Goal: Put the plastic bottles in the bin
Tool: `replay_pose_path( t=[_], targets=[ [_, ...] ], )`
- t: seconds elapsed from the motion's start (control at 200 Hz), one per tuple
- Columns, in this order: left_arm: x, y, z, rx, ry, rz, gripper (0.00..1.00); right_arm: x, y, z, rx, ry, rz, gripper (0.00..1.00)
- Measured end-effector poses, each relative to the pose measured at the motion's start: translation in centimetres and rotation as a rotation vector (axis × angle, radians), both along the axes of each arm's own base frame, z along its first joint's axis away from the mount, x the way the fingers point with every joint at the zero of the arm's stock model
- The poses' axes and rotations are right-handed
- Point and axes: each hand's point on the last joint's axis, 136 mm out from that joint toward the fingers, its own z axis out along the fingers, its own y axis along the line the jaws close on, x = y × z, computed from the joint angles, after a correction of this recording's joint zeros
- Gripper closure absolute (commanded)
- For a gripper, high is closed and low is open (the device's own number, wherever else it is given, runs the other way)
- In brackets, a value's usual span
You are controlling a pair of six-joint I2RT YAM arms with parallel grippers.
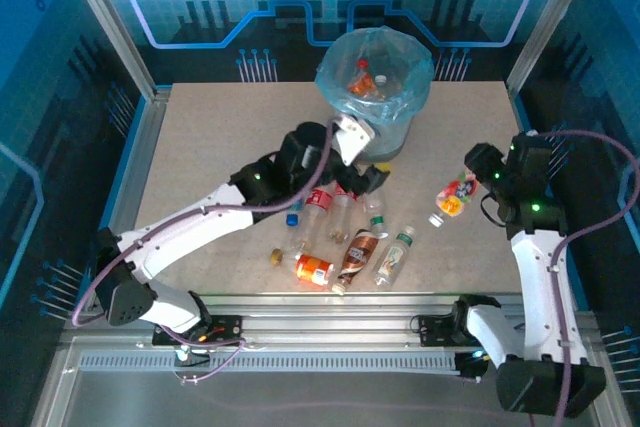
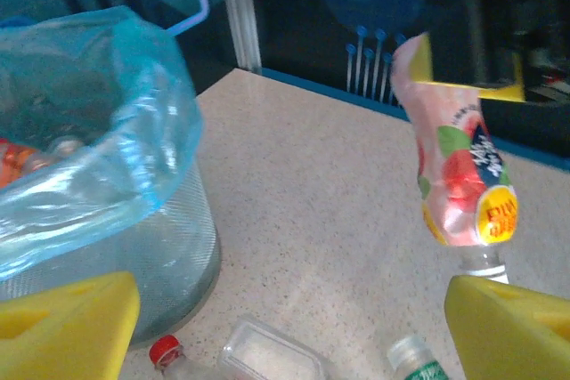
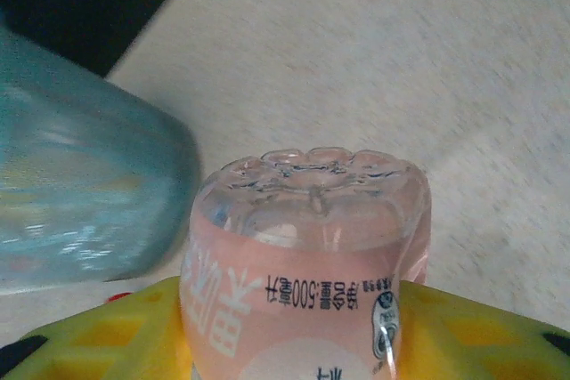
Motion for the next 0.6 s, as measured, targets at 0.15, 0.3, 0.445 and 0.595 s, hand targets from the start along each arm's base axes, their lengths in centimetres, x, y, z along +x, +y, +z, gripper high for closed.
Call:
replay_pose_path(
  t=[0.15, 0.3, 0.445, 0.595],
  targets=[
    [2.9, 2.9, 2.6, -0.108, 0.063, 0.095, 0.12, 0.8, 3.5, 6.8, -0.087, -0.146, 0.108, 0.47],
    [5.2, 5.3, 4.7, -0.208, 0.108, 0.165, 0.13, 2.1, 6.4, 13.3, -0.165, -0.291, 0.192, 0.48],
    [7.0, 6.5, 4.9, -0.247, 0.160, 0.211, 0.13, 3.8, 9.1, 19.0, -0.214, -0.427, 0.261, 0.48],
    [8.0, 6.9, 4.0, -0.252, 0.209, 0.238, 0.13, 6.6, 12.2, 23.3, -0.250, -0.544, 0.325, 0.47]
  ],
)
